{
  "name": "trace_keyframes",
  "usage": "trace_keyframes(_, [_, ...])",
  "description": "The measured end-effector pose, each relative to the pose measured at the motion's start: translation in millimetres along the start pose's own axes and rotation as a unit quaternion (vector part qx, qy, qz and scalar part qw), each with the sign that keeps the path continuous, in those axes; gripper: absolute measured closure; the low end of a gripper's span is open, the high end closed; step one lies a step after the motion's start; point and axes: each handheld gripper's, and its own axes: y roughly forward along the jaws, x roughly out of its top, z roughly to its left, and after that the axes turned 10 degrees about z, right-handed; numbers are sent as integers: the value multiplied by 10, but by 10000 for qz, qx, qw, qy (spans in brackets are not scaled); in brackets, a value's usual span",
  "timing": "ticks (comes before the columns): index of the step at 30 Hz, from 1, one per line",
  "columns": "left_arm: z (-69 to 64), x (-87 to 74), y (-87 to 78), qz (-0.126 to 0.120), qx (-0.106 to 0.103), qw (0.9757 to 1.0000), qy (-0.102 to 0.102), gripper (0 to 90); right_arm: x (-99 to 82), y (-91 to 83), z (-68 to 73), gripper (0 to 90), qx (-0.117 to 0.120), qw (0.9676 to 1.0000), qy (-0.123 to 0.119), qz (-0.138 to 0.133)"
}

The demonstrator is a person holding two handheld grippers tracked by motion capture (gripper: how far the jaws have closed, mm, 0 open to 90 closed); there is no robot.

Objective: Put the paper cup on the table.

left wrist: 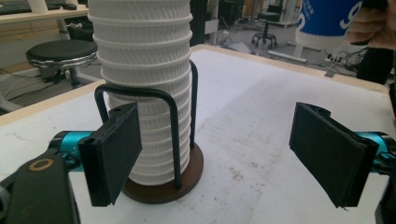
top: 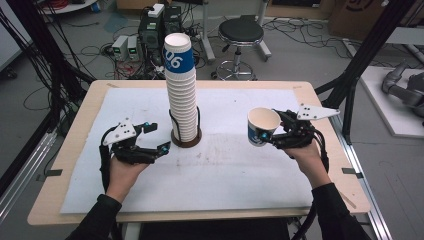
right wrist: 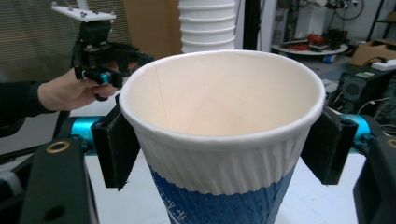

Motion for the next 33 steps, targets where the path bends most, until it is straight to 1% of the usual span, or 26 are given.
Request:
trace_keyframes(3, [-1,-9,6,15,35,10000,14,171,7,-35,-55,238,-75,10000,19,0])
trace_keyframes(5, [0,-10,7,33,58,10000,24,171,12,-58,-111,238,-80,9999,111,-45])
trace_keyframes(8, [2,-2,-15,-63,105,9999,25,171,10,-68,-189,238,-171,9997,153,-57])
trace_keyframes(9, [6,-3,-20,-66,108,9999,31,171,5,-70,-218,238,-232,9995,204,-62])
trace_keyframes(11, [11,-6,-13,-73,63,10000,-2,171,-5,-68,-262,238,-277,9994,220,-7])
trace_keyframes(14, [10,-11,-5,-53,36,10000,12,171,-23,-59,-326,238,-397,9988,253,95])
trace_keyframes(17, [13,-18,-15,-124,-24,9999,-10,181,-45,-41,-389,237,-420,9985,337,105])
trace_keyframes(20, [-2,-9,-21,-184,-45,9998,14,190,-59,-29,-440,237,-430,9981,432,46])
trace_keyframes(21, [-10,-3,-21,-224,-58,9997,42,190,-64,-22,-460,237,-473,9978,460,45])
trace_keyframes(23, [-23,4,-16,-225,-48,9997,86,190,-71,-3,-484,238,-557,9972,488,63])
trace_keyframes(25, [-22,4,7,-201,-72,9997,89,190,-78,24,-497,238,-731,9958,529,129])
trace_keyframes(26, [-19,3,16,-183,-68,9998,81,190,-84,45,-512,238,-746,9955,558,142])
trace_keyframes(28, [-13,2,24,-187,-62,9998,81,190,-96,80,-533,238,-862,9944,589,141])
trace_keyframes(29, [-14,3,25,-200,-67,9998,72,190,-105,98,-552,238,-857,9942,628,135])
trace_keyframes(33, [-17,11,29,-230,-68,9997,71,190,-155,154,-614,240,-1007,9919,772,113])
